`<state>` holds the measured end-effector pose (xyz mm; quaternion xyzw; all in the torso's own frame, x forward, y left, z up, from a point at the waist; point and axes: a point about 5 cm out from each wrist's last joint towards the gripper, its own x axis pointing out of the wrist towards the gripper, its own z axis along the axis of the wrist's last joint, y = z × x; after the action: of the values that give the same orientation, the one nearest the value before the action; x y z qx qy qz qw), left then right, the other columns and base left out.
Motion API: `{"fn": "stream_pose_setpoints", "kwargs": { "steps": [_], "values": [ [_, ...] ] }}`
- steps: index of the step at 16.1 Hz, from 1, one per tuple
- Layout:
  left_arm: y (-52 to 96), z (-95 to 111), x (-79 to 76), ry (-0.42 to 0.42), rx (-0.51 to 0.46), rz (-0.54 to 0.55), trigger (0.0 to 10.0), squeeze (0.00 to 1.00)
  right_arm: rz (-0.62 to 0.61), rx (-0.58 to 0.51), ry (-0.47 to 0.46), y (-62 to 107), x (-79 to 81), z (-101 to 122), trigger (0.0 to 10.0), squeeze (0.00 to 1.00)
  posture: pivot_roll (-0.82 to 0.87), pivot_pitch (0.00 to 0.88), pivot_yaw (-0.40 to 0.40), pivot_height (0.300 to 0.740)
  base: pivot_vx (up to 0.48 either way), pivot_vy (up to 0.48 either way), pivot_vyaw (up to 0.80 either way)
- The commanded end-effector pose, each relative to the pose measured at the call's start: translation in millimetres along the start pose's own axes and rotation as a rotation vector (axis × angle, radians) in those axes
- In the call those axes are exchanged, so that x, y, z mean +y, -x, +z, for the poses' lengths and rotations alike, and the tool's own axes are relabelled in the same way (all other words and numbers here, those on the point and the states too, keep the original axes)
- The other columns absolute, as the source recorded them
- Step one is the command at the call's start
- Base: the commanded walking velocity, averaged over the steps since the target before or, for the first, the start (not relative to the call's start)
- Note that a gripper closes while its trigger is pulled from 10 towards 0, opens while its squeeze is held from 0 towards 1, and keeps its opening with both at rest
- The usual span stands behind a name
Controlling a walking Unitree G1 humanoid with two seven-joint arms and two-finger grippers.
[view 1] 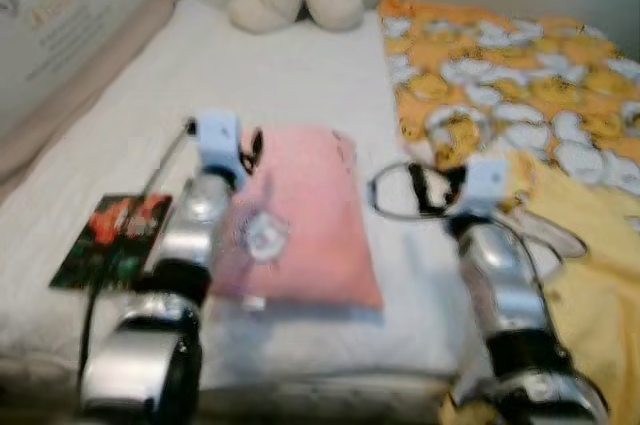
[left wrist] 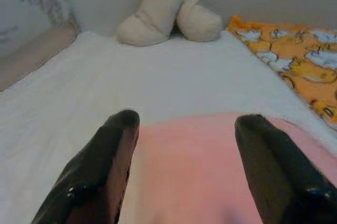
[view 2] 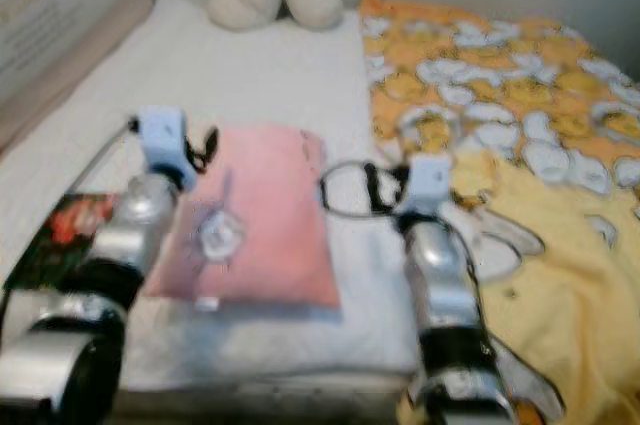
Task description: Clean up the room
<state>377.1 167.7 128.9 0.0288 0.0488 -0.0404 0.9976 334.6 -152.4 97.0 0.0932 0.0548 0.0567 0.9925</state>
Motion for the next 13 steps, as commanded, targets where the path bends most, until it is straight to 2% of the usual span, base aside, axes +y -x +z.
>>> {"fn": "stream_pose_setpoints", "kwargs": {
  "steps": [1, 2, 3, 5, 7, 9, 12, 13],
  "values": [
    [-0.1, -12, -2.7, 0.042, 0.084, -0.042, 10.0, 0.0, -0.03, 0.049, -0.075, 1.2, -10.8, -8, 10.0, 0.0, -0.01, 0.0, -0.001, 0.74, 0.0, 0.0, 0.0],
    [-3.0, -15, -6.0, 0.248, 0.18, -0.124, 10.0, 0.0, 0.011, 0.115, -0.179, -3.8, -9.7, -12, 10.0, 0.0, -0.01, 0.0, -0.001, 0.74, 0.0, 0.0, 0.0],
    [-3.2, -15, -7.8, 0.357, 0.223, -0.171, 10.0, 0.0, 0.03, 0.141, -0.22, -4.4, -9.2, -14, 10.0, 0.0, -0.01, 0.0, 0.001, 0.74, 0.0, 0.0, 0.0],
    [-3.4, -14, 2.8, 0.457, 0.289, -0.197, 10.0, 0.0, 0.024, 0.234, -0.356, -5.1, -16.1, -25, 10.0, 0.0, -0.01, 0.0, 0.004, 0.74, 0.0, 0.0, 0.0],
    [-2.9, -11, 9.5, 0.497, 0.291, -0.212, 10.0, 0.0, 0.05, 0.263, -0.407, -5.4, -12.9, -28, 10.0, 0.0, -0.02, 0.018, 0.01, 0.74, 0.0, 0.0, 0.0],
    [-0.7, -15, 7.7, 0.518, 0.315, -0.239, 10.0, 0.0, 0.064, 0.276, -0.43, -6.5, -8.1, -31, 10.0, 0.0, -0.01, 0.043, 0.005, 0.74, 0.0, 0.0, 0.0],
    [13.4, -56, -13.4, 0.487, 0.502, -0.264, 10.0, 0.0, 0.061, 0.366, -0.506, -6.0, 3.5, -54, 10.0, 0.0, 0.02, 0.103, -0.003, 0.74, 0.0, 0.0, 0.0],
    [15.8, -62, -19.0, 0.483, 0.528, -0.271, 10.0, 0.0, 0.072, 0.388, -0.516, -5.0, 8.0, -59, 10.0, 0.0, 0.02, 0.107, -0.003, 0.74, 0.0, 0.0, 0.0]
  ]
}}
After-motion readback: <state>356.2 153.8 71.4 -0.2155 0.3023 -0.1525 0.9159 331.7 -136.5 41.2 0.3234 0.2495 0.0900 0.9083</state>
